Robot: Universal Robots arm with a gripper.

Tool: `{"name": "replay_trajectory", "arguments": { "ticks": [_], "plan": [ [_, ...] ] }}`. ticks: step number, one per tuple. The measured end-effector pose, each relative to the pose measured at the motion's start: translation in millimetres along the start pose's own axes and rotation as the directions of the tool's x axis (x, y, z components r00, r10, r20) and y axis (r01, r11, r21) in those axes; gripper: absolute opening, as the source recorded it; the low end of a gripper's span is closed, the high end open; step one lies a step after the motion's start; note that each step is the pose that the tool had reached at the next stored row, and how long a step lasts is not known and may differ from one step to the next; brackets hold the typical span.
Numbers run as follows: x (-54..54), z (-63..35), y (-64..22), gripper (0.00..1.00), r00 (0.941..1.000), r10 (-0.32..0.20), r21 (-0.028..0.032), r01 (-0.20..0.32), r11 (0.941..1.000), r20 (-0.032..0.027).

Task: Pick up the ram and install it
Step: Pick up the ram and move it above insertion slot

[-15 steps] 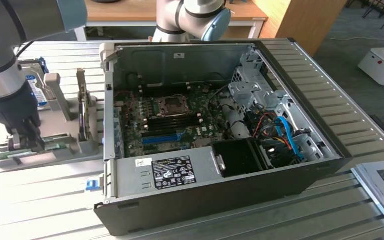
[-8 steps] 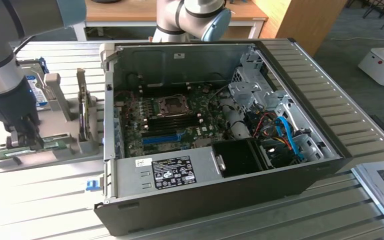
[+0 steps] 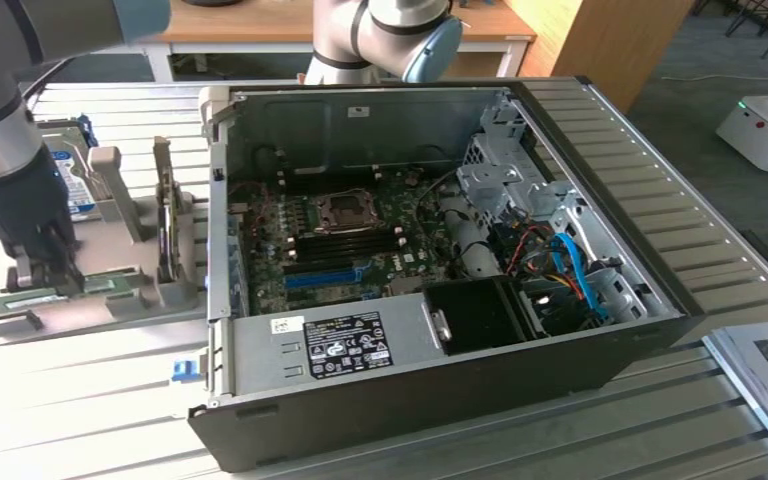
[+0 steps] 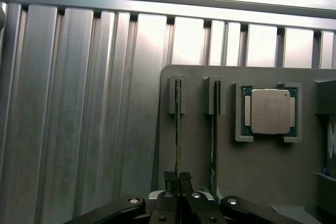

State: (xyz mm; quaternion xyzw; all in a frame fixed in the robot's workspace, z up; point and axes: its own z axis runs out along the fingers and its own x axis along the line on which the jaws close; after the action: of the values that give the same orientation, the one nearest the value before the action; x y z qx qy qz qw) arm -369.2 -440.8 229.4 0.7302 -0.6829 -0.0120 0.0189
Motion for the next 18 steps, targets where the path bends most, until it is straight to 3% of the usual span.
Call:
{"name": "replay_trajectory", "arguments": {
  "ticks": [3, 5, 18],
  "plan": [
    [0.1, -5.9, 0.3, 0.12, 1.0, 0.0, 0.0, 0.0, 1.0, 0.0],
    [0.2, -15.4, 0.6, 0.12, 1.0, 0.0, -0.0001, 0.0, 1.0, -0.0001],
    [0.3, -35.6, 1.5, 0.12, 1.0, 0.0, -0.0001, 0.0, 1.0, -0.0001]
  ]
}}
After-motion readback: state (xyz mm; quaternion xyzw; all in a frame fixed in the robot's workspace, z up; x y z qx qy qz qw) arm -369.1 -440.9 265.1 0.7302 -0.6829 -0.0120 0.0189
